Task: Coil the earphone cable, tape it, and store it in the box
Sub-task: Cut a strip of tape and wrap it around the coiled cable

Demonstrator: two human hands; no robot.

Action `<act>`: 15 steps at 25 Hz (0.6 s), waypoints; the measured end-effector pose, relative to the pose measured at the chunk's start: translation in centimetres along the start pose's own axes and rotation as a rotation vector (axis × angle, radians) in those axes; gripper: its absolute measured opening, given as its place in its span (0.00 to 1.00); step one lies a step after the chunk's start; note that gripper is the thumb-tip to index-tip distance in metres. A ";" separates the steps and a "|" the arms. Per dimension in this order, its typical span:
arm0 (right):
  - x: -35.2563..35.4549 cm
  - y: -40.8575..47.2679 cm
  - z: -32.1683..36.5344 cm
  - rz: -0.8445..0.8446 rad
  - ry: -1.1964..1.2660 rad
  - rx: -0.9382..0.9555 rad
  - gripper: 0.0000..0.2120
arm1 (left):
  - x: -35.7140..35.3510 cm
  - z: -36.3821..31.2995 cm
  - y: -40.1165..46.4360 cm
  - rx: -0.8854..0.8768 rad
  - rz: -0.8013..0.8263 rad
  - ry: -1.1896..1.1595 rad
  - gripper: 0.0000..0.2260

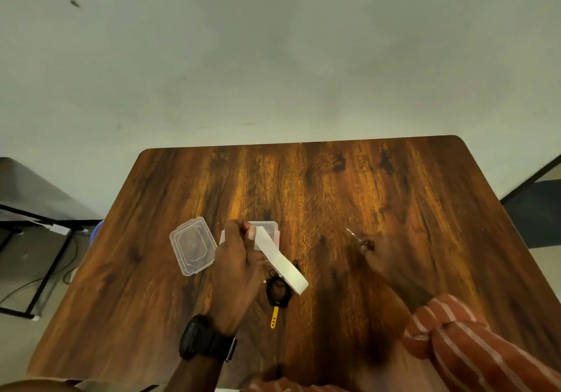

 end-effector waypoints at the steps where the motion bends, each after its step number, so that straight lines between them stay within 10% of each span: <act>1: -1.0 -1.0 0.8 0.002 0.180 -0.040 0.07 | 0.0 -0.1 0.1 -0.040 0.013 0.019 0.06; 5: -3.1 -6.8 5.0 -0.019 0.834 -0.060 0.12 | 0.6 -0.3 0.8 -0.174 0.065 0.025 0.08; 9: -1.6 -11.0 9.6 -0.214 0.725 0.180 0.17 | 1.0 -1.4 1.6 -0.220 -0.022 -0.011 0.02; 15: -0.5 -11.5 11.4 -0.064 0.815 0.138 0.12 | 1.6 -2.4 2.1 -0.345 -0.044 -0.045 0.04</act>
Point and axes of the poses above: each hand's wrist, its own y-axis towards the middle knuckle, its own x-axis out of the back of the hand, z = x × y, the point moved 4 cm from there along y, towards the middle knuckle, and after that the axes turned 6 degrees about y, right-handed, at the moved point
